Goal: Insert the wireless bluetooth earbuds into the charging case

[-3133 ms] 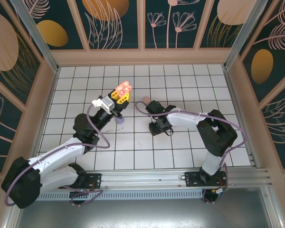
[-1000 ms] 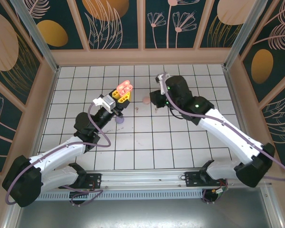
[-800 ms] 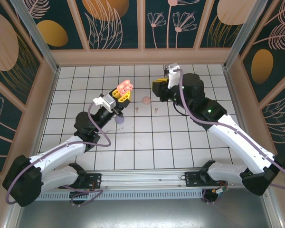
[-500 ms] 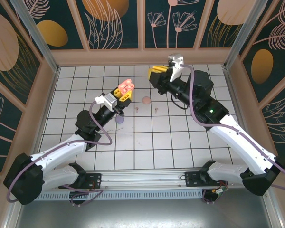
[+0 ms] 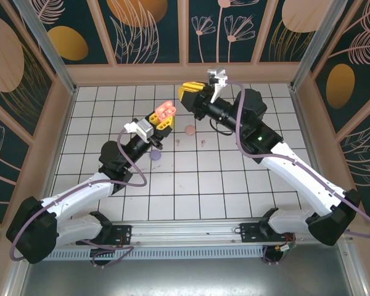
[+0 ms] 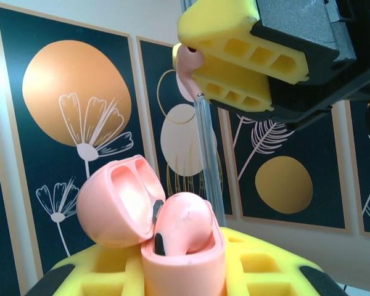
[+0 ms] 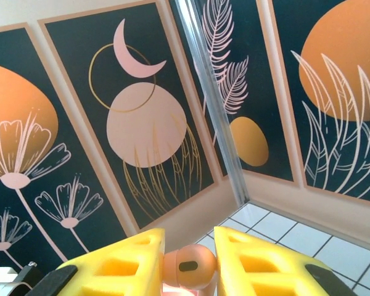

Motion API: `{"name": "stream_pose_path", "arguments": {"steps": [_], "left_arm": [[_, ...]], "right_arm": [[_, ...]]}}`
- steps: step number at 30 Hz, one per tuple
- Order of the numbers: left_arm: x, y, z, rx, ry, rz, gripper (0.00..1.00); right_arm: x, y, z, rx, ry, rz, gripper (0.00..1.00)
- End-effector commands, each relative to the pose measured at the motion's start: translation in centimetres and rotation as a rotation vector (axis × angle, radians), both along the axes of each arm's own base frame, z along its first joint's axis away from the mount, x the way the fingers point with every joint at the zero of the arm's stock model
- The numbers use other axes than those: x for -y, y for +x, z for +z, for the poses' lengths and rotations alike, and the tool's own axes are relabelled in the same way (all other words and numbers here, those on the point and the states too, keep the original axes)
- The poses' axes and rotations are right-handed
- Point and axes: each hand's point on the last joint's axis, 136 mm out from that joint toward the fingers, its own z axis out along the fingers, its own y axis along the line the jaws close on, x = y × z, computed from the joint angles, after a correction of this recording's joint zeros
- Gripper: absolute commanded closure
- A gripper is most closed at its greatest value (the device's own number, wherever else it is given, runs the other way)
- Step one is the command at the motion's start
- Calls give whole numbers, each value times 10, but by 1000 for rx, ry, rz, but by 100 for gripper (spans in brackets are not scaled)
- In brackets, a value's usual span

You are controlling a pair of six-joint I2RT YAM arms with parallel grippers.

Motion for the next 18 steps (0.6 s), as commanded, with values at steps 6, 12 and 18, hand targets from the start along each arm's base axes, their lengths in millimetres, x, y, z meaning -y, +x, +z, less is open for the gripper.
{"name": "stream_pose_path", "arguments": {"steps": [6,12,18], "left_arm": [[3,-5,18,27,-35,-31,100],[3,-5,19,26,-35,-33,100],[3,-6,20,27,-37,-33,100]], "right_arm": [[-15,-7,-12,13,14,56,74],[-20,-2,-23,-5,-1,54,74],[-27,0,-29,-17,-8,66,74]]}}
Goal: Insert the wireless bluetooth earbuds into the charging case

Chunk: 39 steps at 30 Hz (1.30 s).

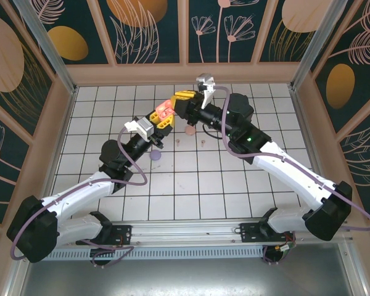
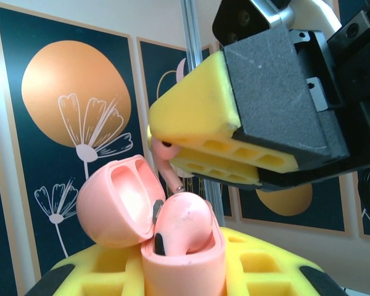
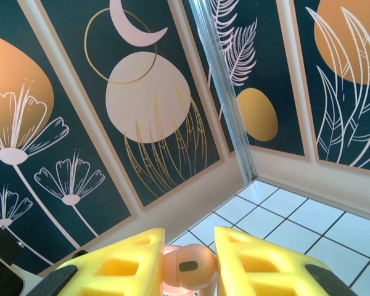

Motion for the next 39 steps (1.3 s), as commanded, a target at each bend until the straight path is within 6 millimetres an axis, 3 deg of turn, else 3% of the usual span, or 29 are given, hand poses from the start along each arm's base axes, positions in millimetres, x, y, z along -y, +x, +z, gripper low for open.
{"name": "stream_pose_path", "arguments": {"steps": [1,12,31,39], "left_arm": [[2,-7,16,29,-30,-31,100],[1,-8,18,32,-31,-32,100],[1,-8,21,36,-33,-31,100],[4,-6,14,19,-25,-37,100]], "right_arm": [[-5,-5,9,27,36,27,75],[-10,3,-6,8,4,8,75],[-9,0,-30,-32,-27,3,75],[0,4,-9,2,15,-50,76]]}}
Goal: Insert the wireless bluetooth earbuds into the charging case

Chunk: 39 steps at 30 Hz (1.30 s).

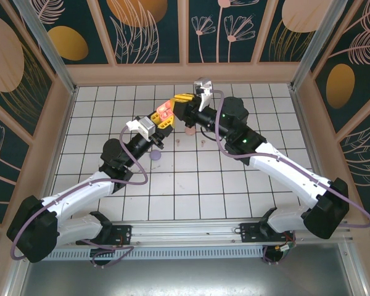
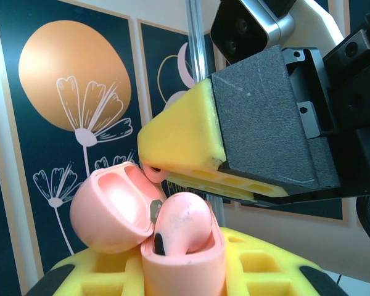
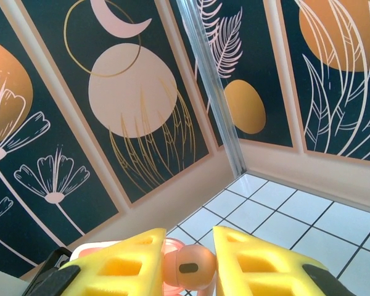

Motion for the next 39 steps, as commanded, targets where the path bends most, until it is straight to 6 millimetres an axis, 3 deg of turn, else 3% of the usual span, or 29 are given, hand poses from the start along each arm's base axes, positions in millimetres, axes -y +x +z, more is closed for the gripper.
{"name": "stream_pose_path", "arguments": {"steps": [1,10,17,27,39], "left_arm": [[1,-10,24,60,-50,-39,100],[3,-9,23,53,-52,-49,100],[3,-9,24,57,-53,-44,100],[4,-9,29,67,-53,-43,100],[3,-10,32,73,-53,-43,100]], "right_arm": [[4,-4,15,26,32,-20,77],[25,-2,44,81,94,-114,77],[26,-10,52,93,104,-81,77],[9,-29,41,82,65,37,77],[5,-23,25,65,28,8,77]]}}
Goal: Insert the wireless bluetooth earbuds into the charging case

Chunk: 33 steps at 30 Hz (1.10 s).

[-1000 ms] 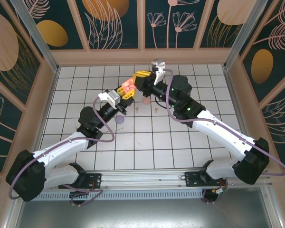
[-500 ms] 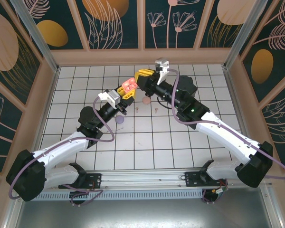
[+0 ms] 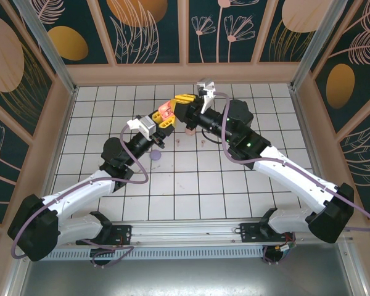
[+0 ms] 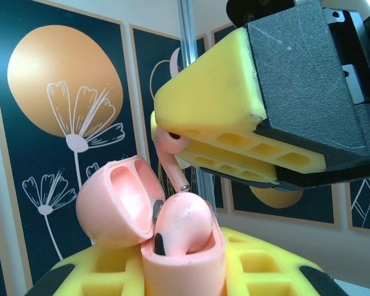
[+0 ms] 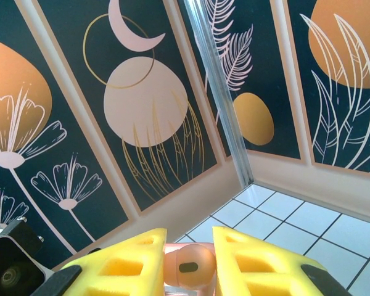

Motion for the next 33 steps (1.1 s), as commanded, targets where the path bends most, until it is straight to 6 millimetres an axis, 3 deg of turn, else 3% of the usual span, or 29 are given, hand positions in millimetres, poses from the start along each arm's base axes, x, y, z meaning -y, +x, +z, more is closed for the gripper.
{"name": "stream_pose_path", "arguments": {"steps": [1,22,33], "left_arm": [[-2,-9,27,66,-49,-15,100],[-3,-10,30,71,-50,-15,100],[-2,-10,30,72,-51,-16,100]], "right_arm": [[1,-3,4,29,-4,-6,77],[4,0,-21,-13,-57,-29,77],[-8,-5,-38,35,-165,-15,77]]}}
